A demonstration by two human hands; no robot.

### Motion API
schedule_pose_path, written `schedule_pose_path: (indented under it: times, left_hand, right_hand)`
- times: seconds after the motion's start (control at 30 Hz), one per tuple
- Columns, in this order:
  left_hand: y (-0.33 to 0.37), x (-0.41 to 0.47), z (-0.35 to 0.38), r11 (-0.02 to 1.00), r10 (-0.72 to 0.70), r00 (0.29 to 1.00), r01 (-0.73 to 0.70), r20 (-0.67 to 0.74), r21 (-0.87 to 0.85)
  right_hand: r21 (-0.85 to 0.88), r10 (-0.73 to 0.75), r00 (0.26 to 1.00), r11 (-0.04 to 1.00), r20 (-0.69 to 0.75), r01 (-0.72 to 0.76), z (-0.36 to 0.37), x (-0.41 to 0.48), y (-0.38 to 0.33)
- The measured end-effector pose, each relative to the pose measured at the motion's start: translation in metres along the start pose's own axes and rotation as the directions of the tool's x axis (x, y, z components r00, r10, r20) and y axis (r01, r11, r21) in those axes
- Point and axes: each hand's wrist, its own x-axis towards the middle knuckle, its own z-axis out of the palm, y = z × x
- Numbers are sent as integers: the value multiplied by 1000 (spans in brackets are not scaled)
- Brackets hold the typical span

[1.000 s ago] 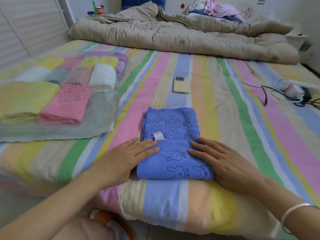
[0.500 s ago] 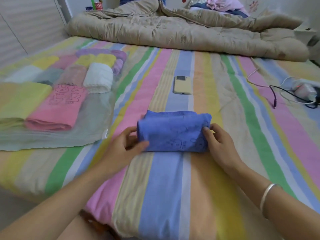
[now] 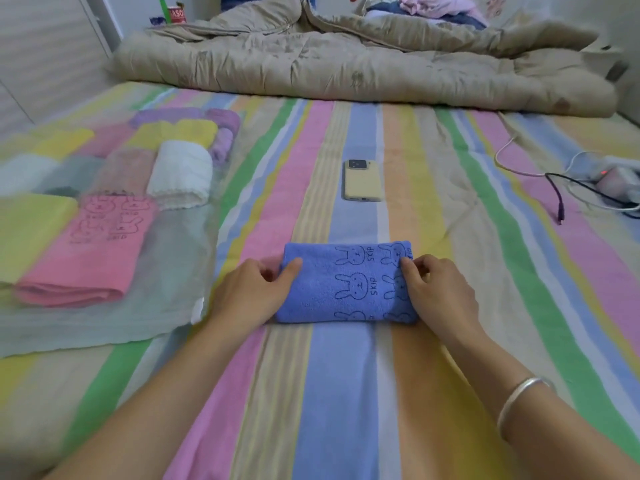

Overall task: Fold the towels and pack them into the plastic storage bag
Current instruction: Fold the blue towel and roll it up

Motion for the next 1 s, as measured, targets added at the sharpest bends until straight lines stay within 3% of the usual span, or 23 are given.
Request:
schedule_pose_path:
  times: [0.1,0.2,0.4,0.5,0.67,0.77,0.87,0.9,0.93,1.0]
  left_hand:
    - [11,7,0,983,-111,977,134,181,-124]
    - [17,10,-4,905,-162,941,261,296,-336]
    - [6,-30,-45,690,-112,878,406,466,-599]
    - [-16,-62,-74,549,-26,833,474,553,-688]
    - [-72,-92,-131,249,98,726,644,680,-723]
    - [-99,-98,-155,248,136,679,682,722,-688]
    - [-112,-105,-169,335,241,576,706,781,-624]
    - [-120,-105,-174,364,210,590,693,780,-622]
    - [-129,-109,-177,448,144,661,620,736,-644]
    - [-151,-114,-185,477,100,740,551,665,-685]
  right_hand:
    - [178,67,988,980,137,-91,-4,2,-11]
    - [486,121,959,842,255,-236,-6,-3,-24]
    - [629,153,918,686,366,-365,-2,-26,-44]
    - [645,49,898,679,436,-350,6,-45,-58]
    - [704,-268,831,684,487,-192,3,-82,-97]
    - [740,-444,729,661,521,-125,0,-101,-135]
    - [690,-531,617,723,581,-28,12,-117,-177]
    - [665,-543,588,747,600,11,18,-122,-190]
    - [635,-547,567,771,616,54,26,-127,-201]
    - [580,-545,547,805,635,128,41,-136,-219]
